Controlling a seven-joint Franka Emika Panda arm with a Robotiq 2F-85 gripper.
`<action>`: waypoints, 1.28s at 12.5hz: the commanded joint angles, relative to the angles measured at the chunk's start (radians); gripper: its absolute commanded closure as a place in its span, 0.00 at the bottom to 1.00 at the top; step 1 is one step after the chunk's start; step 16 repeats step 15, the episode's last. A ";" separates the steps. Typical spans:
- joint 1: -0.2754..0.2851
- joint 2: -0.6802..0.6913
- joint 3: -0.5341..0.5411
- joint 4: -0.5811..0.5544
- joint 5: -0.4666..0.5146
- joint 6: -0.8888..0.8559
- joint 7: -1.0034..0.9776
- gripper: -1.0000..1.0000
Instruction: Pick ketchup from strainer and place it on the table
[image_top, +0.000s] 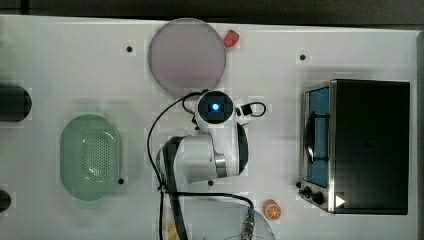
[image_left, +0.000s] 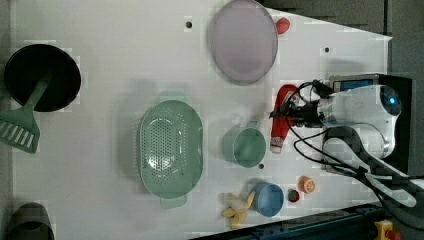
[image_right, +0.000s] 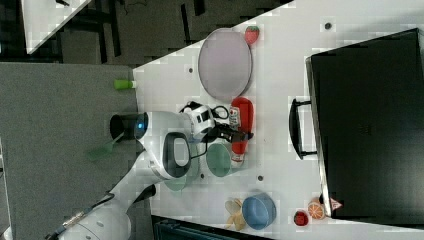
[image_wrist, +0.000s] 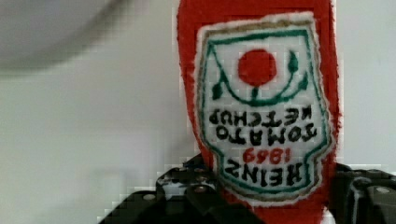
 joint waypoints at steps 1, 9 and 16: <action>-0.030 -0.003 -0.004 0.002 0.003 0.044 -0.037 0.37; -0.029 -0.145 0.016 0.144 0.006 -0.025 -0.032 0.00; -0.025 -0.194 0.018 0.429 0.037 -0.387 0.066 0.00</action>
